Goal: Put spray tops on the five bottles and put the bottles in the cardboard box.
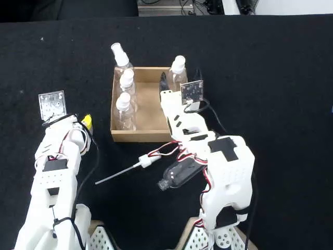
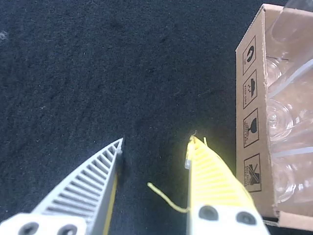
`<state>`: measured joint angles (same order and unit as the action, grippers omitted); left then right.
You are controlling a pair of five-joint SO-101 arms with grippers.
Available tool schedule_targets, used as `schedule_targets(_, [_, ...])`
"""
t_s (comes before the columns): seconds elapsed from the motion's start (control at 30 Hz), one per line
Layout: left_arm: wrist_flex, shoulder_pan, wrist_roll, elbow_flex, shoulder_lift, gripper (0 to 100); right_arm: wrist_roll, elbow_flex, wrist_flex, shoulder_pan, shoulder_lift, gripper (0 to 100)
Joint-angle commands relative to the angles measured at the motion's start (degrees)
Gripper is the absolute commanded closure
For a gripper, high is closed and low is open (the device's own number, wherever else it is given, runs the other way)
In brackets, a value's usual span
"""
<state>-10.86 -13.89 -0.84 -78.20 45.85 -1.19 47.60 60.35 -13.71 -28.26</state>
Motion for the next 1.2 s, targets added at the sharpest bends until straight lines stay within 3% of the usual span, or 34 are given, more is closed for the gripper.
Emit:
schedule_targets(0.0, [1.3, 0.3, -0.3, 0.6, 0.4, 82, 0.2, 0.3, 0.1, -1.5, 4.8, 59.6])
schedule_targets(0.33, [1.3, 0.4, -0.3, 0.6, 0.3, 82, -0.2, 8.5, -0.4, -1.6, 18.9, 60.4])
schedule_targets(0.67, [1.3, 0.4, -0.4, 0.6, 0.3, 82, -0.2, 9.6, -2.5, -1.1, 23.5, 60.4])
schedule_targets(0.83, [1.2, 0.4, -0.4, 0.6, 0.2, 82, -0.1, 13.9, -3.3, -1.1, 33.8, 60.5])
schedule_targets(1.03, [1.1, 0.5, -0.4, 0.5, 0.2, 82, -0.2, 13.3, -17.2, -1.1, 50.4, 60.5])
schedule_targets(1.17, [1.4, 0.7, -0.4, -0.3, 0.4, 82, -0.2, 8.6, -34.5, -0.1, 61.8, 60.5])
